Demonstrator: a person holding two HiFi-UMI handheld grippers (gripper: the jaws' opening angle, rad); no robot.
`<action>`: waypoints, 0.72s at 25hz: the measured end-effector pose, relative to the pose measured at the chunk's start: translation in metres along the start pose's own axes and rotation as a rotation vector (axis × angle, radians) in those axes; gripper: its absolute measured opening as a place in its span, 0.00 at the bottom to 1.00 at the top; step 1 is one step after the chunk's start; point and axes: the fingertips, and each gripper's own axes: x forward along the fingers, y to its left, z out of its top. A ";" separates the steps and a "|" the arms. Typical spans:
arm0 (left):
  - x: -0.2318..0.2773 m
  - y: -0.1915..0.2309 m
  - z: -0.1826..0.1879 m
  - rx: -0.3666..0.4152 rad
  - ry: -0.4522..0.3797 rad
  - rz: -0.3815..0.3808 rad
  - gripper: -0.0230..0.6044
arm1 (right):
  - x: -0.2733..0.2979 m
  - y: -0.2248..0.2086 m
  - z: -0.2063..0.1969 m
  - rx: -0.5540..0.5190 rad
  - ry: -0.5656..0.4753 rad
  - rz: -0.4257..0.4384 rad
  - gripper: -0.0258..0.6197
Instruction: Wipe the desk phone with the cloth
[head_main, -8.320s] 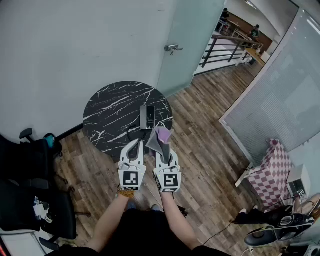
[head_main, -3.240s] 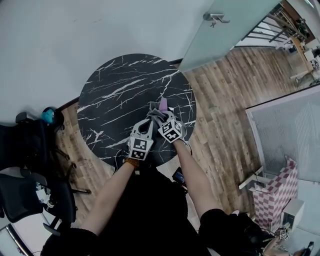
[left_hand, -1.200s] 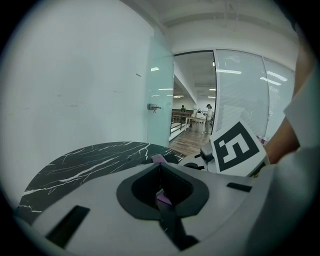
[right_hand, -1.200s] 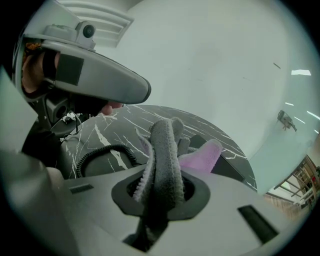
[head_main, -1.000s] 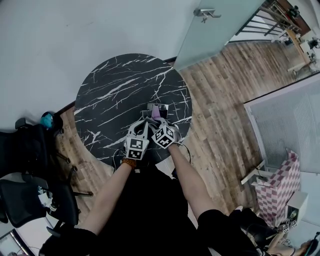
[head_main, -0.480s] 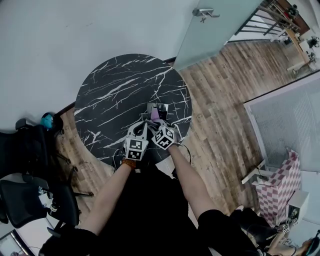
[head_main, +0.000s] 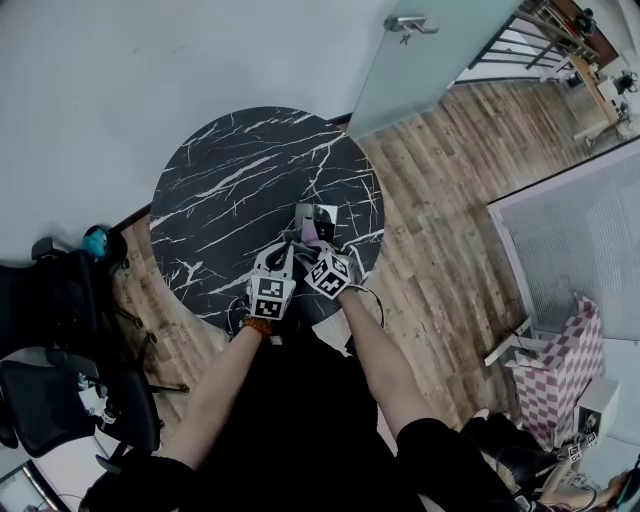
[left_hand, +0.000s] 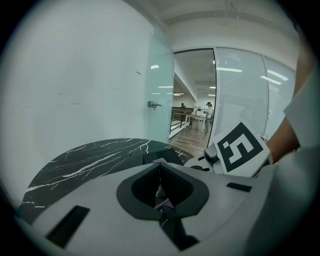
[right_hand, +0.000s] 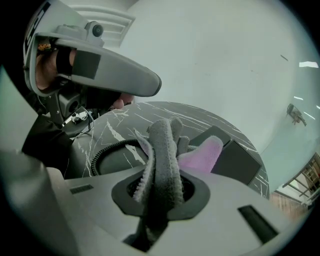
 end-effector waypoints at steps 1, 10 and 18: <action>0.000 0.001 0.000 0.001 -0.001 0.000 0.06 | 0.000 0.001 0.000 0.002 -0.001 0.001 0.13; -0.003 -0.001 -0.002 0.007 0.002 -0.015 0.06 | 0.001 0.013 -0.005 -0.001 0.013 0.026 0.13; -0.001 -0.005 -0.004 0.008 0.007 -0.032 0.06 | 0.002 0.022 -0.008 -0.001 0.020 0.066 0.13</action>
